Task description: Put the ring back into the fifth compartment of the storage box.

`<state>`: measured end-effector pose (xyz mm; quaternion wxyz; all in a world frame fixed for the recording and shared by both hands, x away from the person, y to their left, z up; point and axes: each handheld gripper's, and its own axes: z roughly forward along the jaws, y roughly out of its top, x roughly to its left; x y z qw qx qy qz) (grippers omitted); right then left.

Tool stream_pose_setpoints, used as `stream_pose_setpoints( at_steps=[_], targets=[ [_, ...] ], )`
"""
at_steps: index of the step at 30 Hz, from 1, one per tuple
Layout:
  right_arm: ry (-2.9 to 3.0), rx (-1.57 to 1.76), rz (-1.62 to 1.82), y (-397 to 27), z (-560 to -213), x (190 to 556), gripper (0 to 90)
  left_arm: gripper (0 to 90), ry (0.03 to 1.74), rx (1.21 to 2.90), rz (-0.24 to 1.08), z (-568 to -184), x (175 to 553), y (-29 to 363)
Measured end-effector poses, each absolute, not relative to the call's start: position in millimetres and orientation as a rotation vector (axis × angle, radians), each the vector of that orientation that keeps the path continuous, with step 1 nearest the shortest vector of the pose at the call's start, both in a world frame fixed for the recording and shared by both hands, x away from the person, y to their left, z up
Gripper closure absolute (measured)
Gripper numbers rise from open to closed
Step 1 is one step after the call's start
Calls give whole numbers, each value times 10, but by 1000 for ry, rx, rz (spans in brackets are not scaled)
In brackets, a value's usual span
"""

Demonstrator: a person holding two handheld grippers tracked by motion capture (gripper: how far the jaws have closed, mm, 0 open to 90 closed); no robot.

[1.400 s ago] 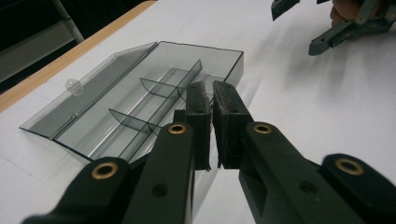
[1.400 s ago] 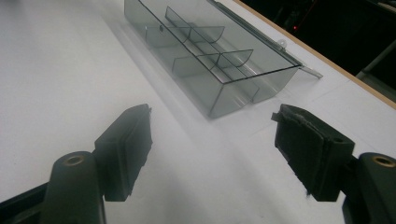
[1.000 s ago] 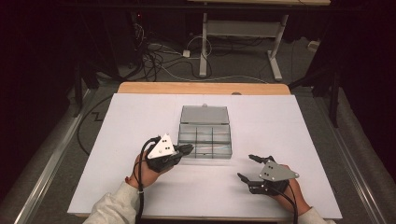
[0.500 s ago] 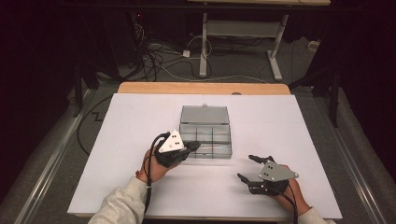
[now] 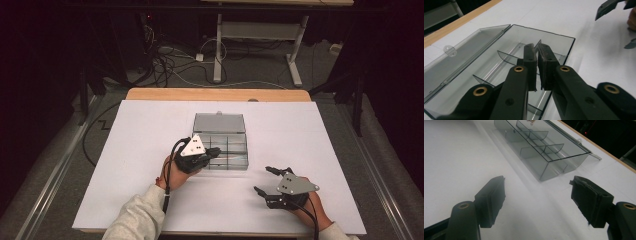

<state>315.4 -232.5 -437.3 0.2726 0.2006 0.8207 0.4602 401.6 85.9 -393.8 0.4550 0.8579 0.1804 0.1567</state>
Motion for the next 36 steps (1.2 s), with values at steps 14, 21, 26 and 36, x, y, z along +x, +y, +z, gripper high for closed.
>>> stream_pose_setpoints(
  at_steps=[14,21,26,36],
  targets=[
    [2223,522,1213,-2323,-4397,3159,281,831,468,2172,396,-4076,4114,731],
    [2224,507,1211,-2314,-4396,3153,281,795,469,2164,418,-4049,4101,754],
    [2215,524,1221,-2331,-4385,3156,281,794,454,2167,453,-4004,4065,773],
    [2194,533,1233,-2356,-4359,3150,281,539,390,2167,561,-3860,3910,820]
  ],
)
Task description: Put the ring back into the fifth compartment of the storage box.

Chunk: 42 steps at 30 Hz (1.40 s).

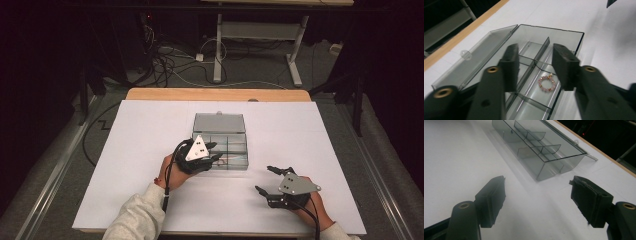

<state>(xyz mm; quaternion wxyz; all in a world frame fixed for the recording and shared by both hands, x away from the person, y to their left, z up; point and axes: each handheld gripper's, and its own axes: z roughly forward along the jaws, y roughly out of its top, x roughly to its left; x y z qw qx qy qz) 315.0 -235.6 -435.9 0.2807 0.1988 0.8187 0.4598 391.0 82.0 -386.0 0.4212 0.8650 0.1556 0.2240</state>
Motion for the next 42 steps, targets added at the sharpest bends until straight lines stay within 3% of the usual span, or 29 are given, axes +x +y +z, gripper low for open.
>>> stream_pose_setpoints(
  at_steps=[4,12,42],
  targets=[
    [2184,539,1241,-2357,-4337,3136,281,373,371,2151,597,-3833,3839,840],
    [2164,523,1259,-2360,-4294,3106,281,231,354,2134,696,-3810,3725,886],
    [2121,541,1259,-2428,-4246,3097,281,216,330,2164,833,-3824,3461,1234]
  ],
)
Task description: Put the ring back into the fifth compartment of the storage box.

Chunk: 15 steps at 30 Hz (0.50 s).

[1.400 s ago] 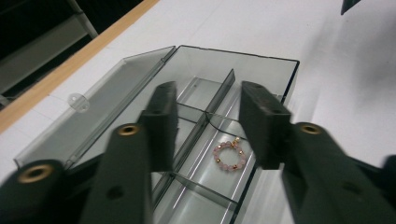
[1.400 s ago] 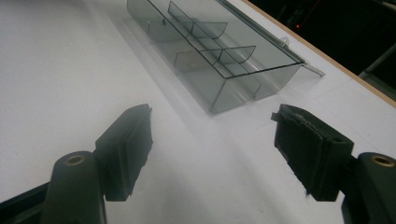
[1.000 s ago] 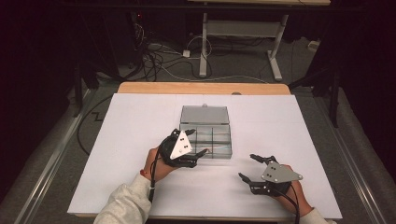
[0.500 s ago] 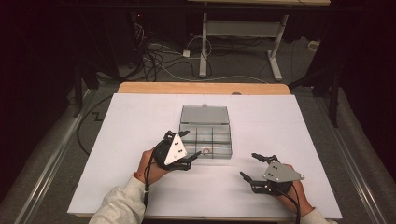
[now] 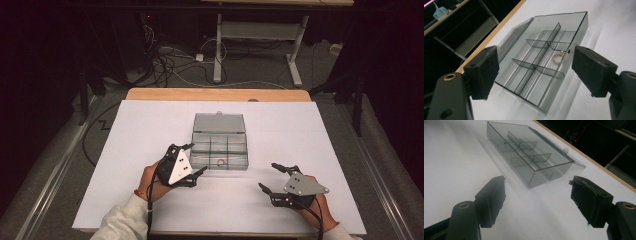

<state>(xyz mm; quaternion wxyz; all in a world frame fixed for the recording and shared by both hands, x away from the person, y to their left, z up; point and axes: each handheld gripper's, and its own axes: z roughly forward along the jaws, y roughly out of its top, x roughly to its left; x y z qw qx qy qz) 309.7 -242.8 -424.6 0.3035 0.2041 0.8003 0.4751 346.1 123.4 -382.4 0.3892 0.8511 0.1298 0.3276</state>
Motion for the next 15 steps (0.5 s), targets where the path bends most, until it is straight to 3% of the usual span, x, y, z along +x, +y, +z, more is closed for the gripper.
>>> stream_pose_setpoints(
  at_steps=[15],
  targets=[
    [2111,563,1262,-2455,-4249,3119,281,216,371,2163,940,-3831,3231,1558]
  ],
)
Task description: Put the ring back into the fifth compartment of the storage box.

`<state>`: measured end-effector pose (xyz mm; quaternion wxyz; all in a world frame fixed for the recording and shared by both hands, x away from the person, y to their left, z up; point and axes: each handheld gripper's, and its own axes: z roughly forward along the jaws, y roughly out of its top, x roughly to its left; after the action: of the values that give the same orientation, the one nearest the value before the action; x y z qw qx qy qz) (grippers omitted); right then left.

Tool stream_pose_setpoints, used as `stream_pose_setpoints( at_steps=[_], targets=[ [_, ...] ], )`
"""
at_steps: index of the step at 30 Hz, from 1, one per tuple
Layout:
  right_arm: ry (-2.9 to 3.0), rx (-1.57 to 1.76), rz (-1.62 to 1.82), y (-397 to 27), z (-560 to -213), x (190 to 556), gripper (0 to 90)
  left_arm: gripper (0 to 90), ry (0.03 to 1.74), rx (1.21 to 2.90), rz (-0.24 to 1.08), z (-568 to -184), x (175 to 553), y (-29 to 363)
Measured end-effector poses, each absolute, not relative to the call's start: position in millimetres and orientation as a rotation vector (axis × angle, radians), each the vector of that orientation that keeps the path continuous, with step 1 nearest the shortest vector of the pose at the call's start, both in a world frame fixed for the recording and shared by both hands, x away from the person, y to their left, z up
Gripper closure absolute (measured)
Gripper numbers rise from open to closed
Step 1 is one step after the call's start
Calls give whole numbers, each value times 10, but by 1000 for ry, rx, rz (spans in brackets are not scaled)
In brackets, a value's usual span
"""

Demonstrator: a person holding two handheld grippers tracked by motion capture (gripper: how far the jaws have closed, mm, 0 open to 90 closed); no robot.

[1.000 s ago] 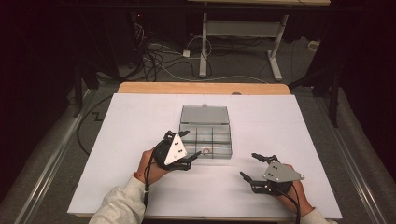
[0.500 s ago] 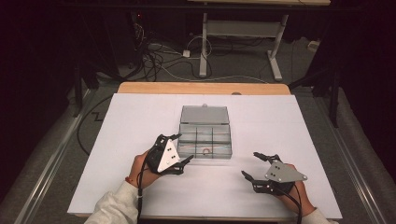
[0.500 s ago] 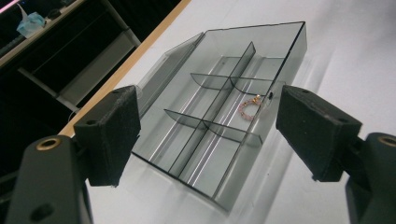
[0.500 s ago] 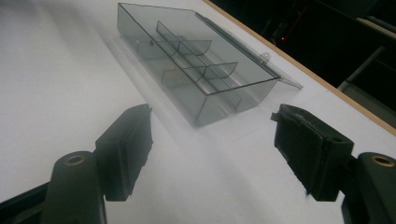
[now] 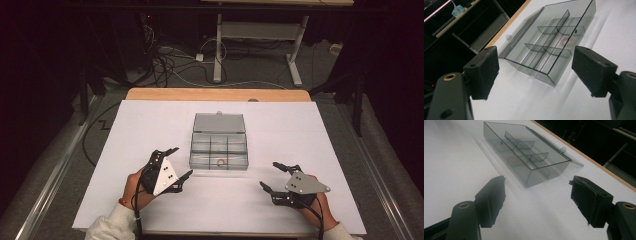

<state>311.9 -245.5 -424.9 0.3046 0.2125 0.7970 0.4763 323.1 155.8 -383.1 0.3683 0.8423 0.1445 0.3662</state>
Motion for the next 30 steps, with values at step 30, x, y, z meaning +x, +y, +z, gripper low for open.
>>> stream_pose_setpoints(
  at_steps=[30],
  targets=[
    [2113,628,1235,-2488,-4322,3215,288,221,615,2266,786,-4154,3230,2090]
  ],
)
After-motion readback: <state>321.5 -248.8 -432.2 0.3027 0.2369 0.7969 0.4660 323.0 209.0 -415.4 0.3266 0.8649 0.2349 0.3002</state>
